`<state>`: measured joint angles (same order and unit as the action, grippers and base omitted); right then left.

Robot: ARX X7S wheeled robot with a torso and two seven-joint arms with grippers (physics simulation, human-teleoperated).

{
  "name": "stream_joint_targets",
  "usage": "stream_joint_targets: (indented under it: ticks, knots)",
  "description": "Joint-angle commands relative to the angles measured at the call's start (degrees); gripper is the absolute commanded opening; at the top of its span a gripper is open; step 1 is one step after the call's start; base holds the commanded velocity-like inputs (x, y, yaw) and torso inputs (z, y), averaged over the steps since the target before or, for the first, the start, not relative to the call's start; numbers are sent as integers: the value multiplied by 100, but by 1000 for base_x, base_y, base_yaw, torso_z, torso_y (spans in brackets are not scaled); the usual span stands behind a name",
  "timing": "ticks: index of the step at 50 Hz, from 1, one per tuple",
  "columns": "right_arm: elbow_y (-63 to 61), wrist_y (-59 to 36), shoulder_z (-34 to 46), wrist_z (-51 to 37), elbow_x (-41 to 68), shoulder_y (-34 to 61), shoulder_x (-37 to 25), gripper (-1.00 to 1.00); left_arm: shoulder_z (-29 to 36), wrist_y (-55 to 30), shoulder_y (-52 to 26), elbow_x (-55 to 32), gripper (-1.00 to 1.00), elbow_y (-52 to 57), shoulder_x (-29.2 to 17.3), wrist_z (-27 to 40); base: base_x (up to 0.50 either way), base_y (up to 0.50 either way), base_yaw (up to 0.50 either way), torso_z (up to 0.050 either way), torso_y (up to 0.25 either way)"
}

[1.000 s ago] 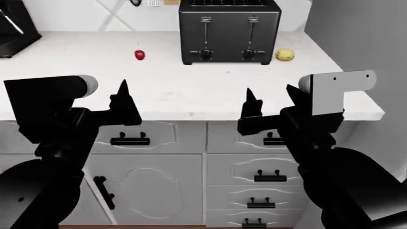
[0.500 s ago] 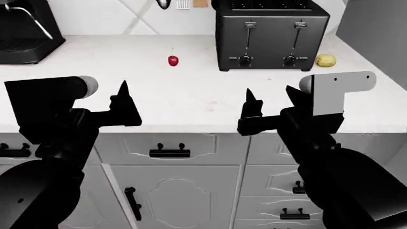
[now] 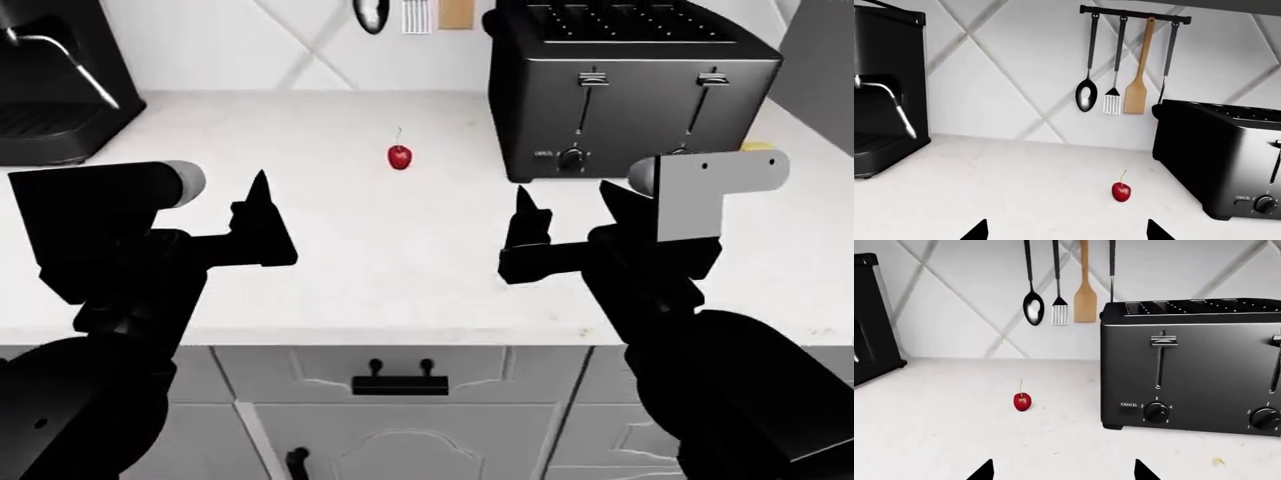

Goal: Pick the cherry from the counter and place it in the cabinet.

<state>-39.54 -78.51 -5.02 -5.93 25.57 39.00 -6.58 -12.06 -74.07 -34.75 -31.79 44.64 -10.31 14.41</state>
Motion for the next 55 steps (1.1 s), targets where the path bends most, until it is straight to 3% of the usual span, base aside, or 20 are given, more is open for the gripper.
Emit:
stream_joint_targets:
  ticks: [1, 19, 55]
  knots:
    - [34, 2, 0, -55, 65, 26, -19, 100, 13, 19, -19, -50, 100, -46, -17, 41, 324, 137, 0, 0, 0]
    - [36, 36, 2, -132, 173, -4, -51, 100, 0, 27, 30, -153, 100, -4, -41, 108, 327, 199, 0, 0, 1]
    - [35, -17, -13, -304, 413, 17, -92, 100, 52, 121, -16, -271, 100, -125, -117, 239, 308, 35, 0, 0, 1]
